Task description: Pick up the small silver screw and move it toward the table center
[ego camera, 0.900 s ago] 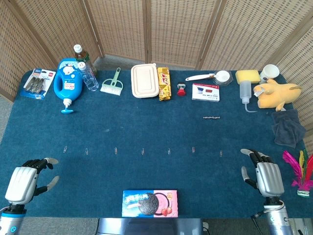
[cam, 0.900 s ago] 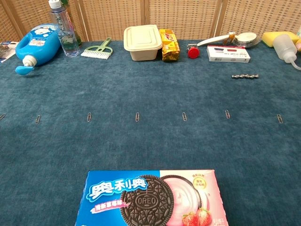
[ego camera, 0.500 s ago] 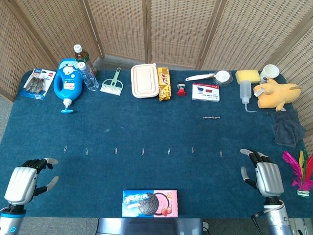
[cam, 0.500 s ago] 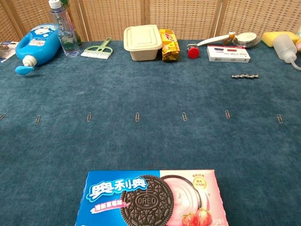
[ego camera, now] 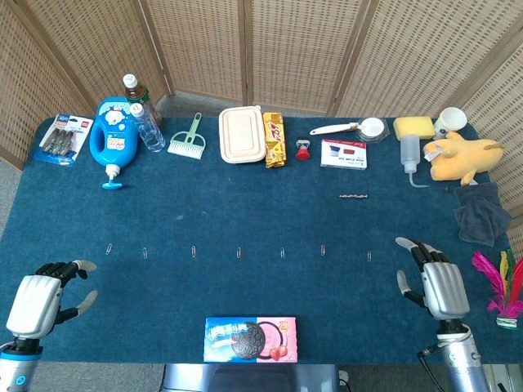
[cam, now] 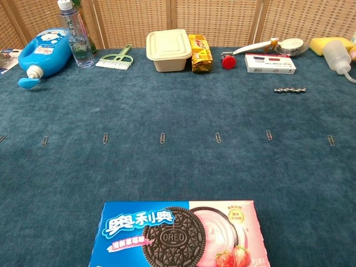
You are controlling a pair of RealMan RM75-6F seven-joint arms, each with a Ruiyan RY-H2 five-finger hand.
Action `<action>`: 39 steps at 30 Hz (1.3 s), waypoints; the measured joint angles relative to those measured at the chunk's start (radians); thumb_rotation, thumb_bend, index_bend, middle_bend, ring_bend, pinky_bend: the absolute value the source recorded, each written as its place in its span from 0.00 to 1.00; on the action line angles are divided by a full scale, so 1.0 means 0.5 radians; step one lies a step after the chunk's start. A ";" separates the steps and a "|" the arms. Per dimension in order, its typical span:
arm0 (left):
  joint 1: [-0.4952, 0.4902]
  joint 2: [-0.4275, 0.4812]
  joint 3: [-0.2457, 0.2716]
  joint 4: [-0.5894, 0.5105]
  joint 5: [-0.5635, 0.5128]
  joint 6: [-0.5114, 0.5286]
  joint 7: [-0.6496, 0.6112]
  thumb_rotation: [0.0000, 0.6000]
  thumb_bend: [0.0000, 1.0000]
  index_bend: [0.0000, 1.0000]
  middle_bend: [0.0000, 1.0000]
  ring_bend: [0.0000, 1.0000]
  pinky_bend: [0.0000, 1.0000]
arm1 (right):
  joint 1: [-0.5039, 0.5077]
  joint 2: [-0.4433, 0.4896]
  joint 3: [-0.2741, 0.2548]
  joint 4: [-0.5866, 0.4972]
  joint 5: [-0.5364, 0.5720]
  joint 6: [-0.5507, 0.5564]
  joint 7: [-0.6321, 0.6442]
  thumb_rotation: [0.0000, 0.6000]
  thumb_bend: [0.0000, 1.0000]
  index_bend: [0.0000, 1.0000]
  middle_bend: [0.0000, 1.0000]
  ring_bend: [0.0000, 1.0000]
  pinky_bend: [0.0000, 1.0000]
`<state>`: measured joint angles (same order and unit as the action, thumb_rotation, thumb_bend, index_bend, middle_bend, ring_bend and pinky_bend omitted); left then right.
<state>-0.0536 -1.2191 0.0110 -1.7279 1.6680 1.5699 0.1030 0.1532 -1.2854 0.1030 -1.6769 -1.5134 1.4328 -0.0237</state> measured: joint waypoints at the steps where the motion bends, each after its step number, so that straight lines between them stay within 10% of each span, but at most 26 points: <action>1: -0.003 0.000 -0.002 -0.001 -0.001 -0.003 0.001 1.00 0.42 0.39 0.51 0.47 0.43 | 0.023 0.006 0.012 -0.005 -0.005 -0.023 0.015 1.00 0.49 0.16 0.24 0.20 0.30; 10: -0.009 0.001 -0.009 -0.004 -0.017 -0.013 0.011 1.00 0.42 0.39 0.51 0.47 0.43 | 0.350 0.057 0.182 -0.003 0.031 -0.414 0.350 1.00 0.49 0.00 0.08 0.07 0.19; 15: -0.004 0.004 -0.006 -0.002 -0.031 -0.014 0.017 1.00 0.42 0.39 0.51 0.47 0.43 | 0.572 0.034 0.292 0.125 0.143 -0.669 0.506 1.00 0.49 0.00 0.07 0.15 0.22; 25: -0.008 0.012 -0.005 -0.010 -0.051 -0.037 0.042 1.00 0.42 0.39 0.51 0.47 0.43 | 0.878 -0.214 0.433 0.657 0.366 -0.881 0.284 1.00 0.49 0.06 0.71 0.83 0.77; 39: -0.020 0.001 -0.007 0.012 -0.086 -0.075 0.046 1.00 0.42 0.39 0.51 0.47 0.43 | 1.177 -0.548 0.419 1.341 0.538 -1.161 -0.007 1.00 0.49 0.47 0.89 0.92 0.83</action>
<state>-0.0638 -1.2184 0.0075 -1.7218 1.6248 1.5322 0.1260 0.7416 -1.5593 0.3125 -1.0067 -1.2443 0.8521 -0.0273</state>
